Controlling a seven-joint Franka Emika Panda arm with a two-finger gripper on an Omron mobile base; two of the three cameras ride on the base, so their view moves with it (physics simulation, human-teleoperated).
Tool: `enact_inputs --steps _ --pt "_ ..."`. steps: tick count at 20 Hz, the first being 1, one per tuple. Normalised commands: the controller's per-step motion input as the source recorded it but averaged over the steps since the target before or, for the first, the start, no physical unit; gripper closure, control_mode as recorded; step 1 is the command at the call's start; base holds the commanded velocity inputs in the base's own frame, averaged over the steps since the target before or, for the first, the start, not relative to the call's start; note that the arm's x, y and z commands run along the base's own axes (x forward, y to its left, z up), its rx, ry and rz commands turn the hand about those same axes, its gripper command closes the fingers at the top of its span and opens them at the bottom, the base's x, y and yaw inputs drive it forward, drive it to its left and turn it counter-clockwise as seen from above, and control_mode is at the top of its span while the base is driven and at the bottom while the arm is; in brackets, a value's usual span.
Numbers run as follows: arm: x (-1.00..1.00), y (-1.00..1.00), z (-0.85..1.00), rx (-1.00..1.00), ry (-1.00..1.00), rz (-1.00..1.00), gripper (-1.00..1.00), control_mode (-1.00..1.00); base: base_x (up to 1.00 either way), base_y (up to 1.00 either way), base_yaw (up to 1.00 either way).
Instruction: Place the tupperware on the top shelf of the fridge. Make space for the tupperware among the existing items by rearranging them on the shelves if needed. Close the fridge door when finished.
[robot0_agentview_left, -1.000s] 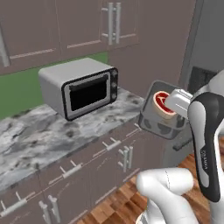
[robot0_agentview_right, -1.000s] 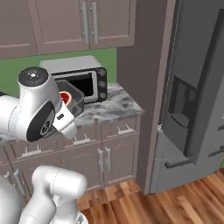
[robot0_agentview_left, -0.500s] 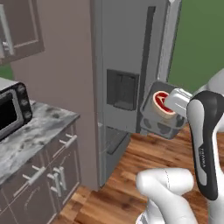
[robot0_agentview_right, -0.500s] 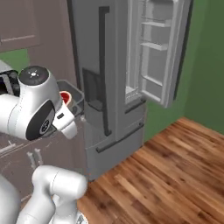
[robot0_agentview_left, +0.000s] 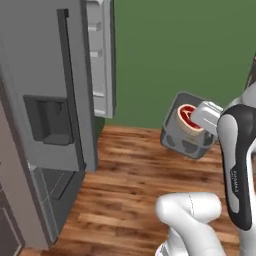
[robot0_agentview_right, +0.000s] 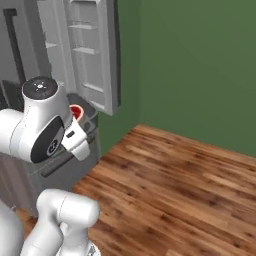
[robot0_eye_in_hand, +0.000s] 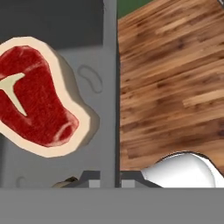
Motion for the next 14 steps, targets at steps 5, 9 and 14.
enact_inputs --steps 5,9,14 --pt "0.00 0.00 0.00 0.00 0.00 0.00 1.00 1.00 0.87 -0.41 0.00" --pt "0.00 0.00 0.00 0.00 0.00 0.00 1.00 1.00 1.00 -0.46 0.17" --pt "0.00 0.00 0.00 0.00 0.00 0.00 1.00 1.00 0.88 -0.44 0.49"
